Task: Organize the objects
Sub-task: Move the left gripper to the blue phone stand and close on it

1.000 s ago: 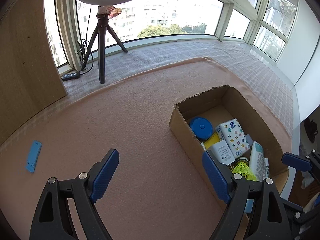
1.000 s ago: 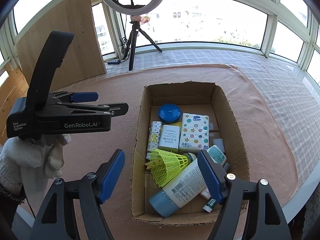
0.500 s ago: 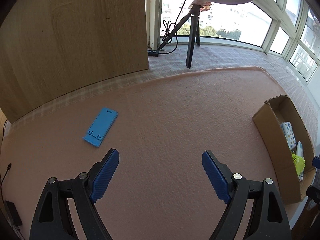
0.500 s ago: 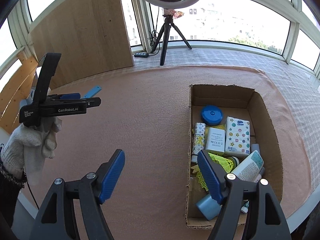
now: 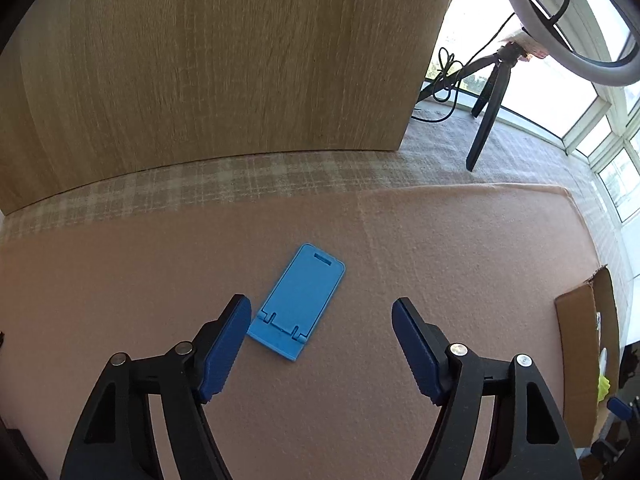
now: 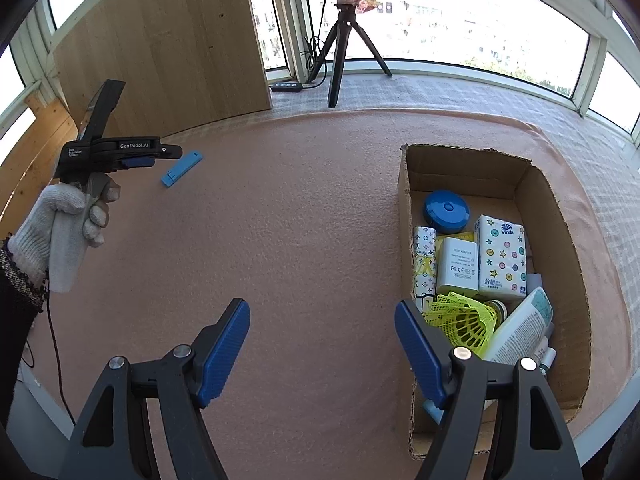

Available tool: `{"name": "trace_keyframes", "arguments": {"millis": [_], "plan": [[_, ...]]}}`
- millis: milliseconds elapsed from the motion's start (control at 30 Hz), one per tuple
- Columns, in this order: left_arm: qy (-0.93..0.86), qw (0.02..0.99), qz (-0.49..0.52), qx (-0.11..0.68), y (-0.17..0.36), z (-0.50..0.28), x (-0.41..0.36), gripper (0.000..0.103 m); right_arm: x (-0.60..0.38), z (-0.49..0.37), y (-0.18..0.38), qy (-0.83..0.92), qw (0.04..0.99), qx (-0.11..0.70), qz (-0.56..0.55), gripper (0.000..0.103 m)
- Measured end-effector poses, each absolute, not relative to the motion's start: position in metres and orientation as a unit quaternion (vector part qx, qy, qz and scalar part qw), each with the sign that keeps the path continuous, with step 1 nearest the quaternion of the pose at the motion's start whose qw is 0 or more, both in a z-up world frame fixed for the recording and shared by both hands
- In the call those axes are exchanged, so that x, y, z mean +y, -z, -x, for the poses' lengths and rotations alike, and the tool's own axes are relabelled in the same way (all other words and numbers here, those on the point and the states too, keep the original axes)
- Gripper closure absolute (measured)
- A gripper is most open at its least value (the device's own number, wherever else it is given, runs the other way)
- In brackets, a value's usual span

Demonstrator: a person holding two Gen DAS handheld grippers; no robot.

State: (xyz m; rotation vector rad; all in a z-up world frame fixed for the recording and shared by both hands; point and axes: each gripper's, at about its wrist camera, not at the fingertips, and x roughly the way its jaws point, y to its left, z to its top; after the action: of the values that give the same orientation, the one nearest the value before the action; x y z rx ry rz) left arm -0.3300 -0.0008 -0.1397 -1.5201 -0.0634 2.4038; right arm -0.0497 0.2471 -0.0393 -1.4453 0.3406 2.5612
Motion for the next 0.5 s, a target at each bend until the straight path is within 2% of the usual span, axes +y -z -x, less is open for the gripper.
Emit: {"name": "trace_keyframes", "arguments": {"millis": [500], "plan": [[-0.817,0.158,0.554,-0.034,0.168,0.366,0.009,0.057,0.257,0.054,0.049,-0.851,0.108,0.12,0.5,0.032]]}}
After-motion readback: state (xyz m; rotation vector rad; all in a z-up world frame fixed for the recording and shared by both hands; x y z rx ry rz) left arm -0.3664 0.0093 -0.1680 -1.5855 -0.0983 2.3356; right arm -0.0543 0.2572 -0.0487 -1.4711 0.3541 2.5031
